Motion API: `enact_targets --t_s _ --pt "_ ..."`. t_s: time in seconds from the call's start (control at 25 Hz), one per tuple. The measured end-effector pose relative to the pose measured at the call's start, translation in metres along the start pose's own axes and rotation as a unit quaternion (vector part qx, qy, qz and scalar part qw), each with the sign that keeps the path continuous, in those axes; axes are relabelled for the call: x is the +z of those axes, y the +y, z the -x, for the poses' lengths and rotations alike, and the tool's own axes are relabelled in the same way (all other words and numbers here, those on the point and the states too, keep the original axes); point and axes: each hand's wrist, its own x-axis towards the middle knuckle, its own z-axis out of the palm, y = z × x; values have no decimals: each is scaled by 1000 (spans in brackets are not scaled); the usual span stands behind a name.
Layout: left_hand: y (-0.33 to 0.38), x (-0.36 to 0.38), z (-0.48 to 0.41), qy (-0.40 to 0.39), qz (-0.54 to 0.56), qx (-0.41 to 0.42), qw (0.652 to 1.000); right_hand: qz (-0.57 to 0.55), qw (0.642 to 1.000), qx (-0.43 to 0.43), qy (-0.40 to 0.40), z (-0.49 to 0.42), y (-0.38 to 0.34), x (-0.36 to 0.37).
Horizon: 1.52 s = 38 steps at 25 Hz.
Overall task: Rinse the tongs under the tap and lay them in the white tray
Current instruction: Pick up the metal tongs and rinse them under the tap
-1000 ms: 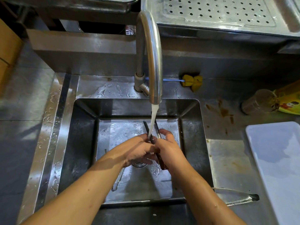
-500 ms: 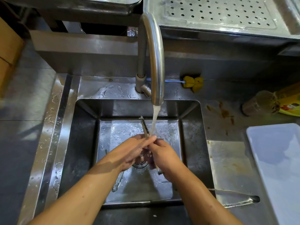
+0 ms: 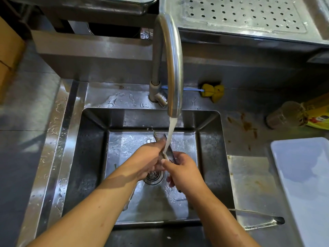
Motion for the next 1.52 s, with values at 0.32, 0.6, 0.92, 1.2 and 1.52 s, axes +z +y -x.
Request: enact_targets --t_s 0.32,0.6,0.92,1.2,1.52 --pt "9 -18 -11 113 147 19 982 -78 995 52 -39 -26 -21 3" --pt "-5 -43 -17 149 220 -4 964 -119 959 154 -205 -42 -51 21" --pt "-13 -22 4 -72 208 3 976 -190 962 154 -118 -24 -33 5" --pt "1 -4 1 53 91 -32 994 -145 976 118 -109 14 -4 -2" --pt "-11 13 0 -38 30 -9 999 -125 989 61 -41 16 0 -9"
